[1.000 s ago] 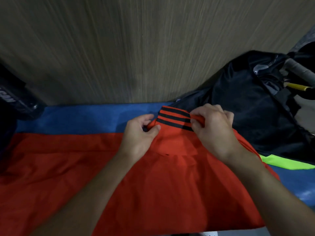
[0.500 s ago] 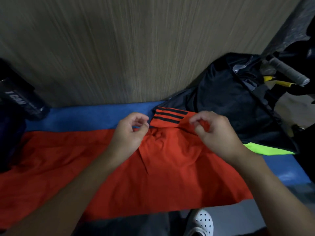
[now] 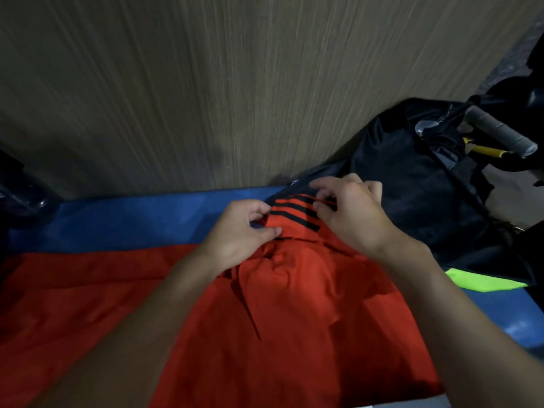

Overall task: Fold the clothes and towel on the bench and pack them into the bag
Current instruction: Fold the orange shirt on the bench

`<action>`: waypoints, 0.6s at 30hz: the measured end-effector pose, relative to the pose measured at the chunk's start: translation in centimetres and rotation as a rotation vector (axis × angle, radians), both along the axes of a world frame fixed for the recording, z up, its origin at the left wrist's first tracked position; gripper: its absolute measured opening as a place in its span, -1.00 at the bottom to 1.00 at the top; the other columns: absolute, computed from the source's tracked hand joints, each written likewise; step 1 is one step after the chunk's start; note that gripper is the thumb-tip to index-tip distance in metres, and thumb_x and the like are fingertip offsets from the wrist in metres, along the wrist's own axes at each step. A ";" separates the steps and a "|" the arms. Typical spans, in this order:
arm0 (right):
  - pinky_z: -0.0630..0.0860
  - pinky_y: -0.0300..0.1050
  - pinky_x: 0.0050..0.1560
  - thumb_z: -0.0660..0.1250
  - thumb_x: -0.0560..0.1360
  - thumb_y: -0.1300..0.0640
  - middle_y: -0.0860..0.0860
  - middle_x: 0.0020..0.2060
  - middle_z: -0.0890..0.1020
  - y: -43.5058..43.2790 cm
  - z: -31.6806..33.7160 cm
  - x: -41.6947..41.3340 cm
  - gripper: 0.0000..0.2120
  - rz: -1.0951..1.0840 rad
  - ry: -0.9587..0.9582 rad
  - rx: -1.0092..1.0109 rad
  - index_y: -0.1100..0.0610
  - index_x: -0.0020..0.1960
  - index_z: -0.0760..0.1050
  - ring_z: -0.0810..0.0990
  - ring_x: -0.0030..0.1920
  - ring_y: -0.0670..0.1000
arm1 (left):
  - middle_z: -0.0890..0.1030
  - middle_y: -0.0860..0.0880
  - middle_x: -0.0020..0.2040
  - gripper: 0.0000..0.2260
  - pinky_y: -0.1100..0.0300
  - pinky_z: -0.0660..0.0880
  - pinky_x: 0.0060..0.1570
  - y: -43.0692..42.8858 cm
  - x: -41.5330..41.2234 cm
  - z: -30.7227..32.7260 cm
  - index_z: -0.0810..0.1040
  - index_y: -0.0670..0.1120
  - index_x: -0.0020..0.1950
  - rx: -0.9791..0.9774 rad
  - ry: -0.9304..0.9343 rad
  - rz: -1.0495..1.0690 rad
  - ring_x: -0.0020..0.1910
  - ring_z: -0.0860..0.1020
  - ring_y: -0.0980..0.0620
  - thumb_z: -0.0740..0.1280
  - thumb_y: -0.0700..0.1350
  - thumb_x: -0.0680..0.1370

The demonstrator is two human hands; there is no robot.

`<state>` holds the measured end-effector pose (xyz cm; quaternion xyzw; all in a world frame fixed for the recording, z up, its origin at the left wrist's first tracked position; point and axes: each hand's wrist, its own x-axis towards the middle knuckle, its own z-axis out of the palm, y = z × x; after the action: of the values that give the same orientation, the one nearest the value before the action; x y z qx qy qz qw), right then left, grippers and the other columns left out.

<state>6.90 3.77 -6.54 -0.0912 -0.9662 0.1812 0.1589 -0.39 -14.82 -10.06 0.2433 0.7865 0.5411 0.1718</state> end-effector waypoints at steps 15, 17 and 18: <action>0.26 -0.02 0.30 0.33 0.52 0.26 -0.12 0.00 0.59 3.5 -0.5 0.5 -0.78 -0.162 0.237 -0.165 0.01 0.05 0.64 0.55 0.04 -0.10 | 0.66 0.01 -0.13 -0.64 -0.06 0.62 0.04 4.5 -1.8 -1.2 0.54 0.04 0.14 -0.052 -0.027 0.133 -0.14 0.67 -0.04 0.55 -0.17 0.43; 0.38 0.14 0.29 0.37 0.50 0.25 -0.11 0.04 0.57 3.7 -0.4 0.7 -0.76 -0.133 0.226 -0.187 0.05 0.13 0.63 0.56 0.03 -0.09 | 0.64 0.02 -0.10 -0.68 -0.01 0.60 0.08 4.3 -2.0 -1.4 0.58 -0.05 0.16 -0.136 0.004 0.124 -0.15 0.63 0.02 0.53 -0.16 0.45; 0.39 0.17 0.29 0.39 0.49 0.22 -0.11 0.08 0.54 3.8 -0.2 0.7 -0.72 -0.124 0.204 -0.203 0.07 0.19 0.61 0.54 0.03 -0.11 | 0.63 0.02 -0.05 -0.66 0.04 0.57 0.12 4.1 -2.1 -1.5 0.58 -0.06 0.21 -0.194 0.018 0.109 -0.11 0.61 0.06 0.52 -0.11 0.46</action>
<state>7.63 7.60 -6.78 -0.1476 -0.9143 0.2760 0.2571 -2.50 -10.68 -11.58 0.1873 0.8486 0.4689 0.1576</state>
